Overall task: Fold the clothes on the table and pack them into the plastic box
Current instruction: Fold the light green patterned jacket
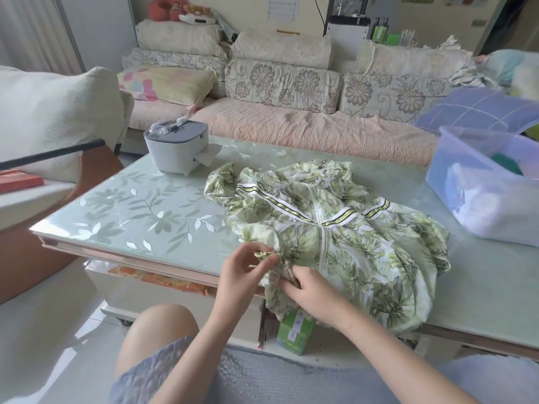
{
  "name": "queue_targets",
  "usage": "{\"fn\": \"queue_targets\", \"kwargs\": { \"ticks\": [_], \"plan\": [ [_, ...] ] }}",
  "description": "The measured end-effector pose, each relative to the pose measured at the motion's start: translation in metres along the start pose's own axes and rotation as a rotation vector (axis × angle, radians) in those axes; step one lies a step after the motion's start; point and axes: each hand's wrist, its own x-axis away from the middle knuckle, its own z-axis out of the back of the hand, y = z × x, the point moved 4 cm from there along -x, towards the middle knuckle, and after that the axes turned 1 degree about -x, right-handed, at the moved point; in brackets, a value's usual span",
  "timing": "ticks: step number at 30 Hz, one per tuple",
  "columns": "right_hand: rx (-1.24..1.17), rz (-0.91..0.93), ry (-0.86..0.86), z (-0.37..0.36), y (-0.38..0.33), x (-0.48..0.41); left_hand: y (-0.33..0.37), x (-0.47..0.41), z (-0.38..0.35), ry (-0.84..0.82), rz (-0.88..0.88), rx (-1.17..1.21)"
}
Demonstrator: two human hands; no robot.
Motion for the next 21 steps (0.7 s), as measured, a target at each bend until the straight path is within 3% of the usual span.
{"fn": "queue_targets", "kwargs": {
  "ticks": [3, 6, 11, 14, 16, 18, 21],
  "plan": [
    [0.136, 0.033, 0.08, 0.01, 0.011, 0.002, -0.002, -0.003, 0.017, 0.064, -0.026, -0.063],
    [0.099, 0.037, 0.187, 0.023, 0.022, 0.006, -0.004, -0.002, 0.03, 0.015, -0.05, -0.161],
    [0.143, 0.121, 0.305, 0.036, 0.02, 0.017, 0.002, 0.003, 0.049, -0.028, -0.12, -0.524],
    [0.32, 0.162, 0.115, 0.018, 0.021, 0.016, -0.001, 0.007, 0.055, -0.053, 0.026, -0.789],
    [0.519, 0.102, -0.134, 0.001, 0.029, 0.015, -0.013, 0.01, 0.057, -0.25, 0.219, -1.017],
    [0.53, 0.045, -0.313, -0.005, 0.034, 0.019, -0.021, 0.012, 0.059, -0.446, 0.344, -1.116],
    [0.36, 0.023, -0.238, 0.004, 0.036, 0.018, -0.02, 0.008, 0.059, -0.567, 0.401, -1.17]
  ]
}}
